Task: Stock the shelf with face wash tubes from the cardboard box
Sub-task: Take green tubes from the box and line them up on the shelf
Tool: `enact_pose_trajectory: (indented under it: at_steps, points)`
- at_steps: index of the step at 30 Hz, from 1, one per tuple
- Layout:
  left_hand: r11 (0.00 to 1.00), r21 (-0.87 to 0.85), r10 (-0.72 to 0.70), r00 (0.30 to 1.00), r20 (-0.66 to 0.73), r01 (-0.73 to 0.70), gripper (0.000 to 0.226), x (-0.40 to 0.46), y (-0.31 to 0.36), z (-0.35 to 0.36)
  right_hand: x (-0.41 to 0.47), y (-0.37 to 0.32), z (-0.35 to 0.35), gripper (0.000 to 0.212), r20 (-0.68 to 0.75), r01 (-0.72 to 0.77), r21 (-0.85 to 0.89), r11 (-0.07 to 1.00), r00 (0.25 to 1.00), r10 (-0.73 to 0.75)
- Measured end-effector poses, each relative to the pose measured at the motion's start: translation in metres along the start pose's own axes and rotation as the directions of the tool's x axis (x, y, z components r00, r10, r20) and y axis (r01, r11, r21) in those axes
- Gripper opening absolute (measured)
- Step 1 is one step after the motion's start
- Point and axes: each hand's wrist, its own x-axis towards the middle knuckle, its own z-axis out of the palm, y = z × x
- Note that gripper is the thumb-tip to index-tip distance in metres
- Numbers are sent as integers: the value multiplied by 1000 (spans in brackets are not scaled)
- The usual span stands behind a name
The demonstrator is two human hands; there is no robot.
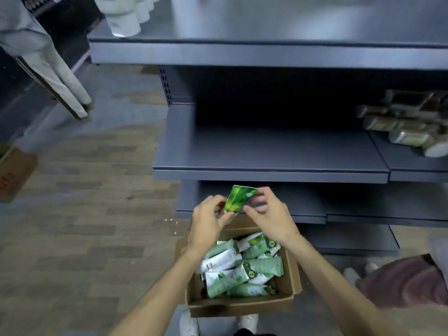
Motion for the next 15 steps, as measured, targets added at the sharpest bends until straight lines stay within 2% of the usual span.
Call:
enact_pose_trajectory:
  at_steps: [4, 8, 11, 15]
  points:
    - [985, -77, 135, 972, -195, -152, 25, 37, 75, -56, 12, -89, -50, 47, -64, 250, 38, 967, 967, -247]
    - [956, -91, 238, 919, -315, -278, 25, 71, 163, -120, 15, -180, -110, 48, -208, 474, 50, 879, 866, -455]
    - [931, -101, 294, 883, -367, -352, 24, 88, 211, -156, 17, -230, -142, 48, -232, 578, 0, 816, 794, -562]
    - [900, -99, 346, 834, -430, -425, 25, 111, 247, -180, 21, -270, -165, 47, -250, 643, -69, 762, 729, -638]
